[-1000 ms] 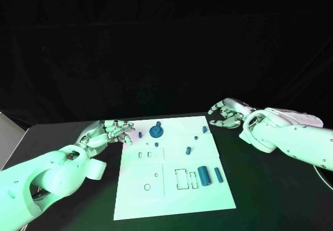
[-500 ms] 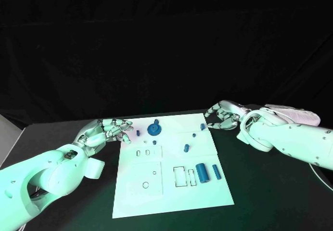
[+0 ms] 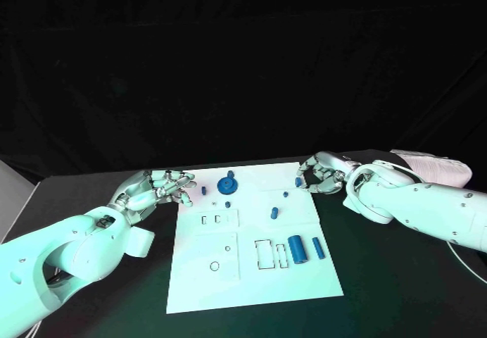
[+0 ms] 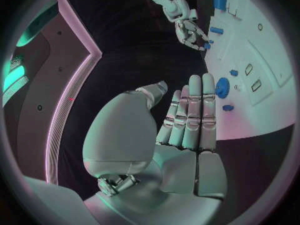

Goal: Assemble the parts on the task board

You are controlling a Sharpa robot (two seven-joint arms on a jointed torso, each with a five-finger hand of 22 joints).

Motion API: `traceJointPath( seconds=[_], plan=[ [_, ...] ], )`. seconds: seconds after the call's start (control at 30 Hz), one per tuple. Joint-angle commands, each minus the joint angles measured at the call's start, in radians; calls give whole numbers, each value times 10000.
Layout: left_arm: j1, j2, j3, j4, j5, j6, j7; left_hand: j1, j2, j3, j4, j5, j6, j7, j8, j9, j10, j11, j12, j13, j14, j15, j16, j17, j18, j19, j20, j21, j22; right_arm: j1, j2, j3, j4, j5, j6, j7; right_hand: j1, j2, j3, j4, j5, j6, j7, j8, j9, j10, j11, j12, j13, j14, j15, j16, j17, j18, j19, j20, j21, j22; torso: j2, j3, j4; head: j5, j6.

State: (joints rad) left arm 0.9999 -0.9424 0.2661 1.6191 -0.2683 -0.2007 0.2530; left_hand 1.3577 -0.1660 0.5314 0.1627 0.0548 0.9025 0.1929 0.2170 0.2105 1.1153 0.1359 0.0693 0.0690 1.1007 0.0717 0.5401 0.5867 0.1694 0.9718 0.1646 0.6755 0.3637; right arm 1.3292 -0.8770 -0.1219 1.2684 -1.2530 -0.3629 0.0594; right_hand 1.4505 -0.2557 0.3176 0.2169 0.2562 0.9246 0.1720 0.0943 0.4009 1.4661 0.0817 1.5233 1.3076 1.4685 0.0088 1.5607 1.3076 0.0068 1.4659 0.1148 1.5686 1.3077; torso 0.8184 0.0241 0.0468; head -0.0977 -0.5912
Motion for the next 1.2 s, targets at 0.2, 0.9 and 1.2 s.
traceJointPath(
  seconds=[0.2, 0.9, 1.2],
  plan=[
    [-1, -1, 7, 24, -31, 175, 73, -94, -4, 26, -58, 4, -13, 58, -51, 14, -23, 24, -32, 15, -14, -20, 55, 11, 122, -78, -5, 55, 9, -27, 62, -4, -50, -272, -16, -338, -65, 50, -40, 65, 158, -4, 6, -17, -1, 586, 77, 67, 2146, 960, 59, 25, 2368, -68, 1049, 44, 22, 2631, -9, -12, 5, 27, -23],
    [0, -5, 7, 32, -43, 205, 30, -97, 4, 33, -69, 5, -14, 56, -53, 20, -27, 22, -35, 14, 10, -26, 87, 36, 124, -76, -9, 100, 34, -30, 349, -3, -255, -259, -5, -445, -32, 260, 113, 141, 218, 234, -50, 98, 28, 708, 39, 172, 2270, 971, -2, 38, 2414, -68, 1049, 10, 22, 2631, -11, 2, -3, 39, -68],
    [0, -27, 7, 30, -43, 205, 19, -97, 4, 33, -69, 5, -14, 56, -53, 20, -27, 22, -35, 14, 10, -26, 87, 36, 124, -76, -9, 100, 34, -30, 377, -3, -286, -258, 57, -432, 86, 390, 397, 86, 80, 571, -197, 280, 68, 767, -82, 221, 2329, 975, -155, 42, 2431, -68, 1049, -119, 22, 2631, -14, 10, -9, 40, -98]
  ],
)
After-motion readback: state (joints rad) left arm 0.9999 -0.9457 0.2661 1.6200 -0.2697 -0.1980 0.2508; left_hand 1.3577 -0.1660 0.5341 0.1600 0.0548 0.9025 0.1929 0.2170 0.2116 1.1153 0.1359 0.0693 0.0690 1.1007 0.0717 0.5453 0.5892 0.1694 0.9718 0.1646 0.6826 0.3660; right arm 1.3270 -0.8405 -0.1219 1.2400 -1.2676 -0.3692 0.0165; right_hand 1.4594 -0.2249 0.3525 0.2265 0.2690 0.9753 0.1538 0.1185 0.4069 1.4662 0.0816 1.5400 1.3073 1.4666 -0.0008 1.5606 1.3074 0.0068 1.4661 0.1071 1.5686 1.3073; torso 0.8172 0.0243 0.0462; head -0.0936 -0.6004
